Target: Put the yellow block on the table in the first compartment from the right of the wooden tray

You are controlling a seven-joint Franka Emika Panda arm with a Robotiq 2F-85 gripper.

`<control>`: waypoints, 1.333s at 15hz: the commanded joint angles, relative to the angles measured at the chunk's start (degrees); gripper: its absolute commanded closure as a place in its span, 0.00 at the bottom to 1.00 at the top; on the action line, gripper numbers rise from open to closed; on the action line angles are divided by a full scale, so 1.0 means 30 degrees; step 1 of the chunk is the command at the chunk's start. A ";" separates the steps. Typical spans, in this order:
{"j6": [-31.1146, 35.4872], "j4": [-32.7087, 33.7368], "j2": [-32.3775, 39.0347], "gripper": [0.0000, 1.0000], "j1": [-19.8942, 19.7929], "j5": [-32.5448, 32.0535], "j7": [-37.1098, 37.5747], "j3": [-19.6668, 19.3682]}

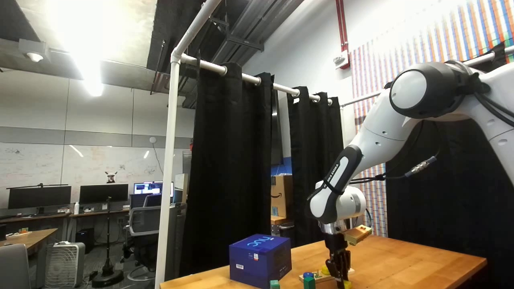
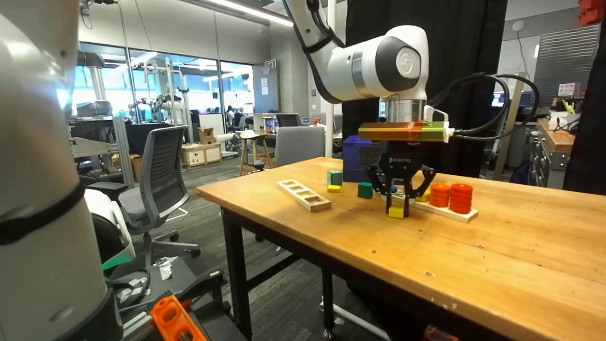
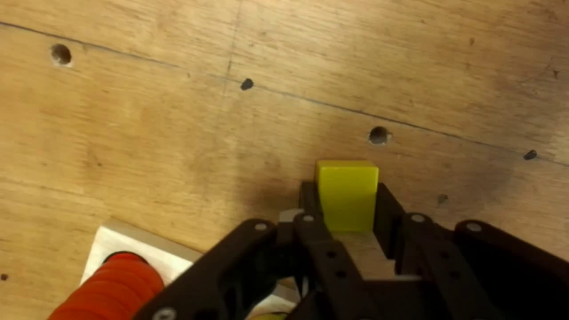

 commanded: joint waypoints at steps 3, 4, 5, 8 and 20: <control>-0.0909 0.0045 -0.0770 0.82 0.0018 0.0018 0.0386 0.0429; -0.0997 -0.0071 -0.0955 0.82 0.0080 0.0010 0.0506 0.0503; -0.1158 -0.0155 -0.1139 0.82 0.0124 0.0010 0.0531 0.0588; -0.1580 -0.0413 -0.1652 0.82 0.0409 -0.0202 0.0586 0.0850; -0.3063 -0.2039 -0.3093 0.82 0.1985 -0.0007 -0.1013 0.2810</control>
